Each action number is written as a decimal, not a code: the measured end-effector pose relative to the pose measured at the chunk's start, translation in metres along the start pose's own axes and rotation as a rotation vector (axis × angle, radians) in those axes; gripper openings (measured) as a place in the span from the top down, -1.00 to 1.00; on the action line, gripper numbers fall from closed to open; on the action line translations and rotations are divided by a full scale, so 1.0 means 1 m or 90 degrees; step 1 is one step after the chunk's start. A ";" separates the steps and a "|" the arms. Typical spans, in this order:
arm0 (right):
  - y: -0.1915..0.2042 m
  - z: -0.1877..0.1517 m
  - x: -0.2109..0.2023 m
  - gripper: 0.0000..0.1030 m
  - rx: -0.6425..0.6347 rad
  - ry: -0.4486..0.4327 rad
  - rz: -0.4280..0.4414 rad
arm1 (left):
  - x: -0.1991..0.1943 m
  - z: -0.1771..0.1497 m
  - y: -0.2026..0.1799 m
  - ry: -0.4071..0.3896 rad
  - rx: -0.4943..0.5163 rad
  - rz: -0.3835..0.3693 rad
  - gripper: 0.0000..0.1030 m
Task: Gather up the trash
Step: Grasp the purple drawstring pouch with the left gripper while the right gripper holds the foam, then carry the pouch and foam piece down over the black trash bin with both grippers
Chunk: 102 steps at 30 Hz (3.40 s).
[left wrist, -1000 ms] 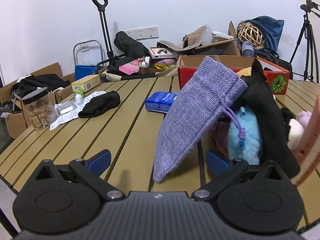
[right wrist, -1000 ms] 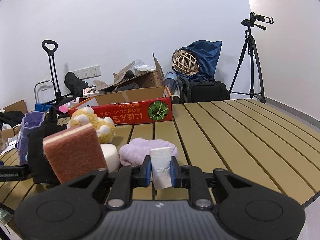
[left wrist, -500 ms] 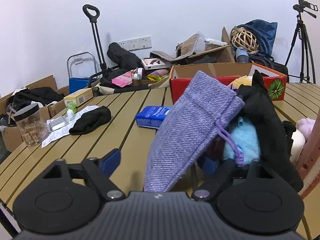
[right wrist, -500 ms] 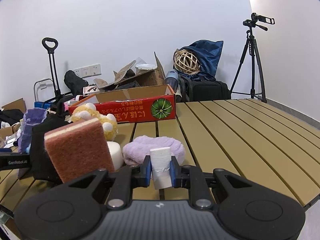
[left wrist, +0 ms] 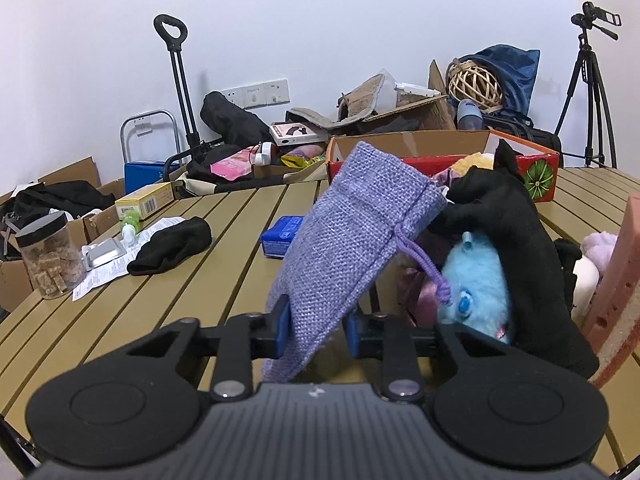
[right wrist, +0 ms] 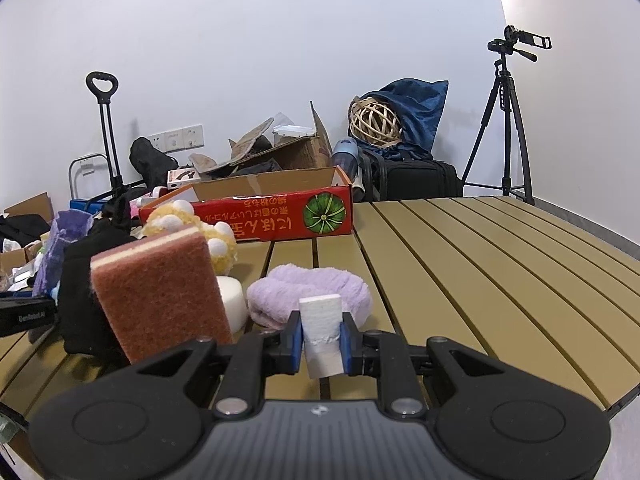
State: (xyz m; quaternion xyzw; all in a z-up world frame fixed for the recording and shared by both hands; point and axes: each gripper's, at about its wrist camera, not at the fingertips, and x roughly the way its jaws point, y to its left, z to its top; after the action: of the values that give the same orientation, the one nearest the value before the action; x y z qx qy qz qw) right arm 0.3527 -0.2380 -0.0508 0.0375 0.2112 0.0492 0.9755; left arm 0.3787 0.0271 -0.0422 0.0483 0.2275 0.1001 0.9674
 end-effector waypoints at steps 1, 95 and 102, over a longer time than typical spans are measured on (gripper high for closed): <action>0.000 0.000 0.000 0.65 -0.001 0.000 0.000 | -0.001 0.000 0.001 -0.002 -0.003 -0.001 0.55; 0.056 -0.163 -0.127 0.65 -0.151 0.260 0.163 | -0.187 -0.199 0.025 0.225 -0.006 -0.098 0.71; 0.063 -0.174 -0.106 0.65 -0.145 0.296 0.164 | -0.182 -0.205 0.032 0.244 -0.018 -0.080 0.71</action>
State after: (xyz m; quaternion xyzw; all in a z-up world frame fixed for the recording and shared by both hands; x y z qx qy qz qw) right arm 0.1789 -0.1782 -0.1593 -0.0580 0.4161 0.2032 0.8844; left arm 0.1210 0.0290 -0.1424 0.0004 0.4086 0.0504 0.9113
